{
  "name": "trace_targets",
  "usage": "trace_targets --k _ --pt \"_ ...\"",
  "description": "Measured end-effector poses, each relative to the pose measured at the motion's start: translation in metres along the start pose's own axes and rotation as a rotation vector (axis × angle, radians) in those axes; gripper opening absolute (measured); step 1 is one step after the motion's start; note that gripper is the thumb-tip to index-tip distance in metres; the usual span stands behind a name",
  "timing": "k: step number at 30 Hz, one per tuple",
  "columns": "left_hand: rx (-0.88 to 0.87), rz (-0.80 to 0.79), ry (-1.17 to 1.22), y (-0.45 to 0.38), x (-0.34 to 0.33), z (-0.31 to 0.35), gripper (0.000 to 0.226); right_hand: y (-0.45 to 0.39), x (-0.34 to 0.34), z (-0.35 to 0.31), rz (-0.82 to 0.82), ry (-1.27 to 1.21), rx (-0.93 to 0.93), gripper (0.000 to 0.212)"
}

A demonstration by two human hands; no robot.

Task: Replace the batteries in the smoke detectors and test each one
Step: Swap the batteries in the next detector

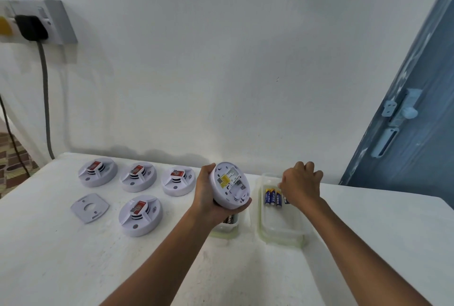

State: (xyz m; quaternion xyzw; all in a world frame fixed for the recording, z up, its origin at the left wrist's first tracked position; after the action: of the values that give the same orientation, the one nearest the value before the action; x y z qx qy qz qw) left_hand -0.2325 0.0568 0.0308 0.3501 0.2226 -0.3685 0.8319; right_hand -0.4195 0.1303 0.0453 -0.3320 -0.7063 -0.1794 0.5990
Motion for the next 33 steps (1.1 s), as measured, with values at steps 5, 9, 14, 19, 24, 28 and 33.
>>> trace_targets --k 5,9,14,19,24,28,33 --pt "-0.022 0.010 0.010 0.002 0.007 0.004 0.041 0.003 -0.013 0.000 0.060 0.063 -0.018 0.017" --pt "-0.046 0.016 0.009 0.009 0.014 0.011 0.043 0.009 -0.017 -0.002 0.041 0.097 -0.019 0.014" --pt "-0.125 0.051 0.012 0.022 0.034 0.029 0.043 0.019 0.002 -0.036 0.102 -0.256 0.174 0.018" --pt "-0.153 0.103 0.022 0.030 0.060 0.039 0.044 0.043 -0.002 -0.104 -0.192 -0.624 0.467 0.019" --pt "-0.143 0.129 0.008 0.035 0.075 0.039 0.042 0.046 -0.032 -0.139 -0.283 -0.049 0.511 0.032" --pt "-0.119 0.121 0.013 0.034 0.080 0.041 0.043 0.043 -0.039 -0.147 -0.308 0.106 0.468 0.019" --pt "-0.088 0.090 0.027 0.034 0.078 0.045 0.043 0.039 -0.034 -0.148 -0.281 0.031 0.420 0.010"
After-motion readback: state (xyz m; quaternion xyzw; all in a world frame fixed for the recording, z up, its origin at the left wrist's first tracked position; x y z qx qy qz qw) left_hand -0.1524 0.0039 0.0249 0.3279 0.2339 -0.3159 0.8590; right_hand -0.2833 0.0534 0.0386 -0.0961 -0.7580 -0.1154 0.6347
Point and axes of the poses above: each hand's wrist, its own y-axis away from the middle knuckle, its own x-axis out of the back of the hand, z = x × y, the point moved 6 cm from there along -y, towards the middle knuckle, and after that the axes turned 15 degrees about -y, right-handed, at the moved point
